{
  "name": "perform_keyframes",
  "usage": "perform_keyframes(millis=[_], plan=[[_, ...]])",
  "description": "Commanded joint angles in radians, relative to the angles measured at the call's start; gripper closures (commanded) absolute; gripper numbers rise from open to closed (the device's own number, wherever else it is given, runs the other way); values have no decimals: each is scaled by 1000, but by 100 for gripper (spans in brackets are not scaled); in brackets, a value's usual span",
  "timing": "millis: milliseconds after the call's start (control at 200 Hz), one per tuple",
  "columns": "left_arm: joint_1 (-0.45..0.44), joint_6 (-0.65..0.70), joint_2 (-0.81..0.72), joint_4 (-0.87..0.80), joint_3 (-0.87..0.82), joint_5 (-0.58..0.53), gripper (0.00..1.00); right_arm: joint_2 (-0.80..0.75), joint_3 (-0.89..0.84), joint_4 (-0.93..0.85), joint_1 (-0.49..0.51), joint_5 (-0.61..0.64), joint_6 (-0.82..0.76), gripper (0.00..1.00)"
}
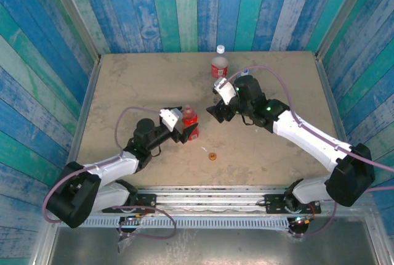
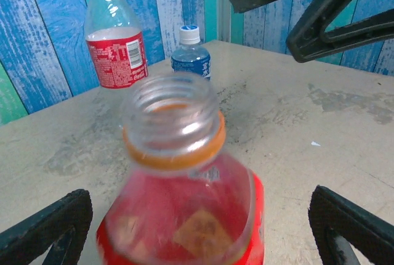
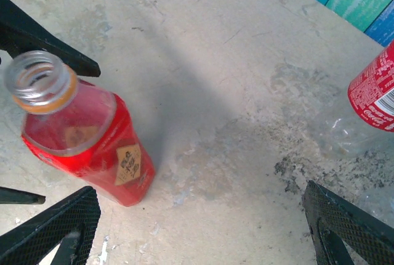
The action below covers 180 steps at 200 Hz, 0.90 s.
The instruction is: Screw on the bottle caps
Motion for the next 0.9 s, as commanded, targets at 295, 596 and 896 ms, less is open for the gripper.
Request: perform_keyframes(millis=[295,596,896], plan=[[15,-13,184,263,-41,69,5,26,67,-42,0,-41,19,13],[56,-40,254,292,-12,165,37,-7,35,-31,1,-8,50,13],[56,-18,256,253,22,212,47,-35,-6,-21,0,39,73,12]])
